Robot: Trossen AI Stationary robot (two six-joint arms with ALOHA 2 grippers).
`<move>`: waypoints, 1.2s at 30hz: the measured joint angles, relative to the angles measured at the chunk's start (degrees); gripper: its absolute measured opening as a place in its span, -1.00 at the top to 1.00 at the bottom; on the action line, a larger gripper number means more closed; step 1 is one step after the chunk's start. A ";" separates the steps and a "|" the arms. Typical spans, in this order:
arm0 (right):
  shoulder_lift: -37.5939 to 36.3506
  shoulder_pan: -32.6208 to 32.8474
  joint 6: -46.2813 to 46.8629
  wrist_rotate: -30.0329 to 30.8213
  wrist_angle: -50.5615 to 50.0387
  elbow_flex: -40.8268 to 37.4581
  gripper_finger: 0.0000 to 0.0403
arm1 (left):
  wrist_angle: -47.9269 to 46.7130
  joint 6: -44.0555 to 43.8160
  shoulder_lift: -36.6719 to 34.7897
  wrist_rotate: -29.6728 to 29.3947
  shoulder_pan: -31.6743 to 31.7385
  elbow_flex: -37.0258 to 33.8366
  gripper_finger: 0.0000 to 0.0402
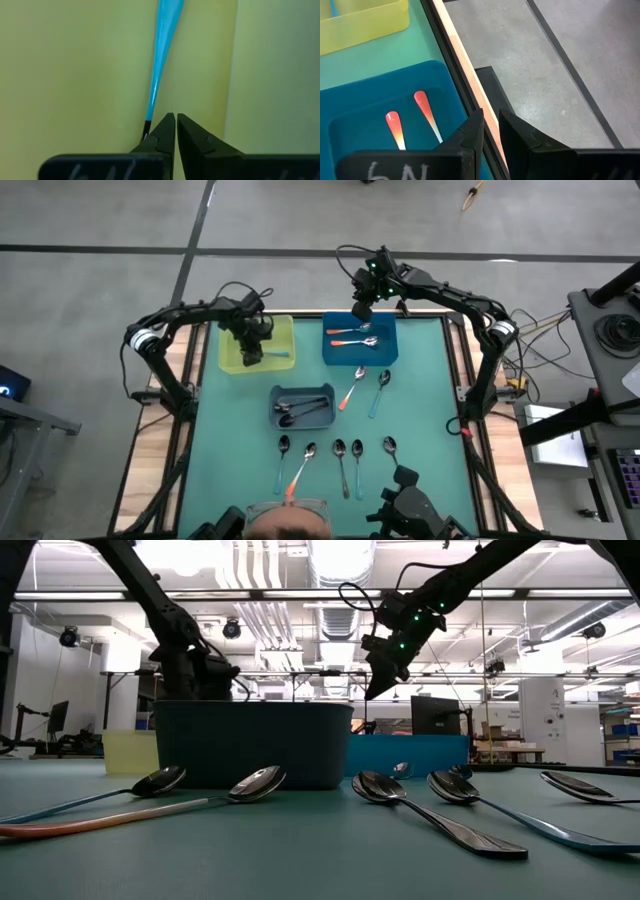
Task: Sort silverware by color (type)
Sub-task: Adjust the blue spoon in the green bin
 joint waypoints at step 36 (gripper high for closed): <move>-0.02 0.02 0.61 -0.02 -0.34 0.00 0.74 | 10.67 -4.41 1.43 -4.49 2.01 1.27 1.00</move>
